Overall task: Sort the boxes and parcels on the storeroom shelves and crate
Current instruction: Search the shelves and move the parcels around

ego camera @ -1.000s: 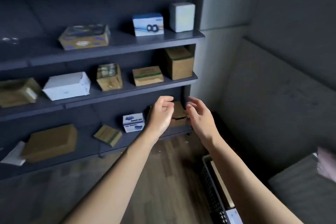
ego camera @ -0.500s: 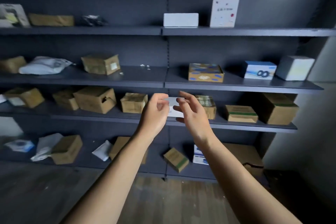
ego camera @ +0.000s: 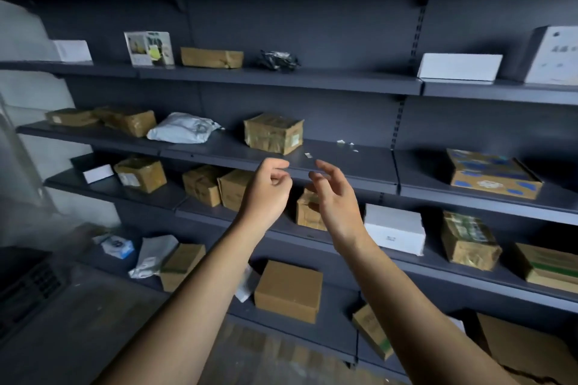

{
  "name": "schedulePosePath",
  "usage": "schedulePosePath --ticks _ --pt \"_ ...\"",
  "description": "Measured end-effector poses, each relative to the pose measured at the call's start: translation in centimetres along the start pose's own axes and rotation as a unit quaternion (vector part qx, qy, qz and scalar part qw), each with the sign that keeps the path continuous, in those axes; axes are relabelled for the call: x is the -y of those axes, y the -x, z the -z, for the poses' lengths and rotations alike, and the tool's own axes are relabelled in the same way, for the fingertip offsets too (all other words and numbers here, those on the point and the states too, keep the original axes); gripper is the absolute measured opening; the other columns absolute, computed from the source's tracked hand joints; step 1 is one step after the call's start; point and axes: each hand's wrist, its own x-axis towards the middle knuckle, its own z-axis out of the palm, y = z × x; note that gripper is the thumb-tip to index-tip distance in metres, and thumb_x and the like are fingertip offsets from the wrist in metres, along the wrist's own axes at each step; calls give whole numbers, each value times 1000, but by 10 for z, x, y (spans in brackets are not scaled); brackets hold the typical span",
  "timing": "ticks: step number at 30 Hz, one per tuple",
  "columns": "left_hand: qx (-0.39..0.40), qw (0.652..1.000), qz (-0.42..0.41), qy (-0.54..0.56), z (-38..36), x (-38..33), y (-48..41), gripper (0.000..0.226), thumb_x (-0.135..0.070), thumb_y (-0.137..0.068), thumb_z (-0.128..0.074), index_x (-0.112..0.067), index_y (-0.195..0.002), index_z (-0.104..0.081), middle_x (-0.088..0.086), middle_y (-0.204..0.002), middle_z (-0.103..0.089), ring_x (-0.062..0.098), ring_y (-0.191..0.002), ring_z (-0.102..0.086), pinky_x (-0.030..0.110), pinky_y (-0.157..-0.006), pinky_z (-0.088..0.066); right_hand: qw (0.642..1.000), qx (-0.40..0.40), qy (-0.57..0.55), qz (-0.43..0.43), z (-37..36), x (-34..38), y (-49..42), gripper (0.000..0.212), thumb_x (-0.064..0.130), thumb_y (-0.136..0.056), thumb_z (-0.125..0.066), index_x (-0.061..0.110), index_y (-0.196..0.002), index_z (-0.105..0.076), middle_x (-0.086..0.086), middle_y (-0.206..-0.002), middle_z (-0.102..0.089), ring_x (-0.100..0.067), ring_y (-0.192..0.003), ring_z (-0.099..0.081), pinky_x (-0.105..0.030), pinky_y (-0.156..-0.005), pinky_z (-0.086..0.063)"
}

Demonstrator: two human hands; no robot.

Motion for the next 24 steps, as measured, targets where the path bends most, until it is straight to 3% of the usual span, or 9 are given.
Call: schedulePosePath --ticks 6,10,18,24 --pt "5 1000 -4 -18 28 45 -115 24 -12 -95 -50 -22 -116 -56 -2 -104 -60 16 -102 -59 46 -94 -51 1000 -14 -14 9 -69 -44 -115 26 25 -100 -48 28 -125 -53 0 -128 -60 -15 -116 -59 -45 -103 -46" --pt "11 999 10 -39 42 74 -194 21 -12 -95 -51 -25 -111 -55 -2 -104 -60 18 -103 -60 46 -94 -51 999 -33 -23 -9 -106 -73 -193 30 23 -100 -48 22 -129 -53 -1 -126 -60 -16 -116 -59 -48 -104 -45" --pt "44 998 39 -14 54 120 -314 23 -10 -95 -47 -27 -111 -52 -5 -106 -57 18 -106 -59 47 -94 -52 997 -53 44 -44 -139 -114 -289 33 15 -100 -48 16 -133 -52 7 -111 -60 -9 -102 -58 -38 -101 -48" --pt "91 993 71 14 48 154 -380 24 -5 -94 -46 -21 -110 -51 -5 -98 -55 24 -103 -60 47 -95 -50 977 -102 177 -63 -143 -154 -351 40 23 -95 -49 25 -135 -51 -11 -131 -54 -21 -103 -61 -35 -92 -50"
